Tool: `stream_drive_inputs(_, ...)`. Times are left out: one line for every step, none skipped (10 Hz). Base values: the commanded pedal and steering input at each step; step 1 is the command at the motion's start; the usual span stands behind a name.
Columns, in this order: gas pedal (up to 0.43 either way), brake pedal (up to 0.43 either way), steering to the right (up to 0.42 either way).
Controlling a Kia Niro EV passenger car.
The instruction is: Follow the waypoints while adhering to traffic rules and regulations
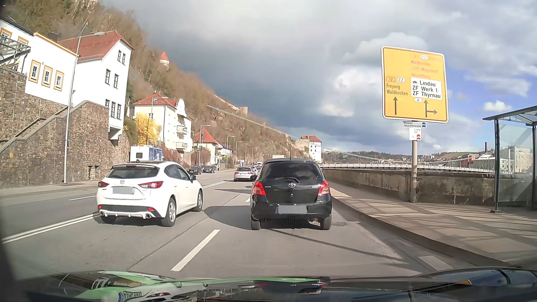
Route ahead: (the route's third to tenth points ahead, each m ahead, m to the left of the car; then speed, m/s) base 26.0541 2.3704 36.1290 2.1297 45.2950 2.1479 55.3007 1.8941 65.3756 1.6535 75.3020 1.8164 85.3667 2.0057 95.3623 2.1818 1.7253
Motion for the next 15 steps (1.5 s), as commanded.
stream_drive_inputs(0.000,0.000,-0.015)
stream_drive_inputs(0.000,0.000,-0.016)
stream_drive_inputs(0.000,0.000,-0.016)
stream_drive_inputs(0.000,0.000,-0.016)
stream_drive_inputs(0.000,0.000,-0.016)
stream_drive_inputs(0.000,0.000,-0.015)
stream_drive_inputs(0.000,0.000,-0.016)
stream_drive_inputs(0.000,0.000,-0.016)
stream_drive_inputs(0.000,0.000,-0.016)
stream_drive_inputs(0.000,0.000,-0.016)
stream_drive_inputs(0.000,0.000,-0.015)
stream_drive_inputs(0.000,0.000,-0.016)
stream_drive_inputs(0.000,0.000,-0.015)
stream_drive_inputs(0.000,0.000,-0.014)
stream_drive_inputs(0.000,0.000,-0.011)
